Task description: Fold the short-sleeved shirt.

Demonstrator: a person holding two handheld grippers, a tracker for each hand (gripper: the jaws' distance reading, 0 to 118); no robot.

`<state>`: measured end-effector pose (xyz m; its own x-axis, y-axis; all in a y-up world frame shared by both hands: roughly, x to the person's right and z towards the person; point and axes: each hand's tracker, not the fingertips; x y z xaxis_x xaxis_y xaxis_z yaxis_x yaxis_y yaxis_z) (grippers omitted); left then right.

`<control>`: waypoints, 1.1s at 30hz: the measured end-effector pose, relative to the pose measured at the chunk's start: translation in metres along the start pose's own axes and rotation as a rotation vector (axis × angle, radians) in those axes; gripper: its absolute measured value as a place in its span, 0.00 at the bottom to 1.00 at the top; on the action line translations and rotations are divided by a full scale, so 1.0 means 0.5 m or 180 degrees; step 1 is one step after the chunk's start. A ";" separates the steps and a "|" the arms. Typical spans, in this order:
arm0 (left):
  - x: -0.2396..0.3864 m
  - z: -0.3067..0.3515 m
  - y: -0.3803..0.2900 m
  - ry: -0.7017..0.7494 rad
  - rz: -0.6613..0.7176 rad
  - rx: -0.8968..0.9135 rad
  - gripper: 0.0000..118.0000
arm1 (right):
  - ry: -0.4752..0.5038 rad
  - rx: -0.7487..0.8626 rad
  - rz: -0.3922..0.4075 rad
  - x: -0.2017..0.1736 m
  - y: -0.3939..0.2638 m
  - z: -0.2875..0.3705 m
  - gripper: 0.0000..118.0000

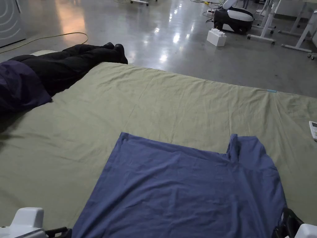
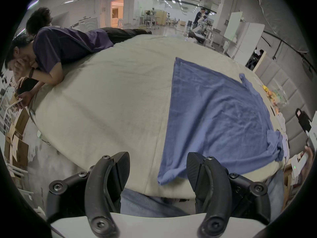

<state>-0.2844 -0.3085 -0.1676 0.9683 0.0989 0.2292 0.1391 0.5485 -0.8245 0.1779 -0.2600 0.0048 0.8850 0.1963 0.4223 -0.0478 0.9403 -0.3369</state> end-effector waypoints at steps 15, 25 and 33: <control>0.020 -0.129 -0.014 0.0338 -0.0042 -0.0305 0.59 | 0.0103 -0.0124 0.0027 -0.015 -0.023 -0.007 0.01; 0.063 -0.121 -0.009 0.0080 -0.0304 -0.0391 0.06 | 0.0063 -0.0264 -0.0026 0.007 -0.045 0.012 0.01; 0.040 -0.096 -0.021 0.0038 -0.0256 -0.0318 0.05 | -0.0068 -0.0656 -0.0137 0.098 -0.046 0.065 0.01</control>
<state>-0.2566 -0.3519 -0.1790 0.9555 0.0476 0.2910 0.2359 0.4686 -0.8513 0.2075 -0.2628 0.0605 0.8740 0.1652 0.4570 0.0875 0.8716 -0.4824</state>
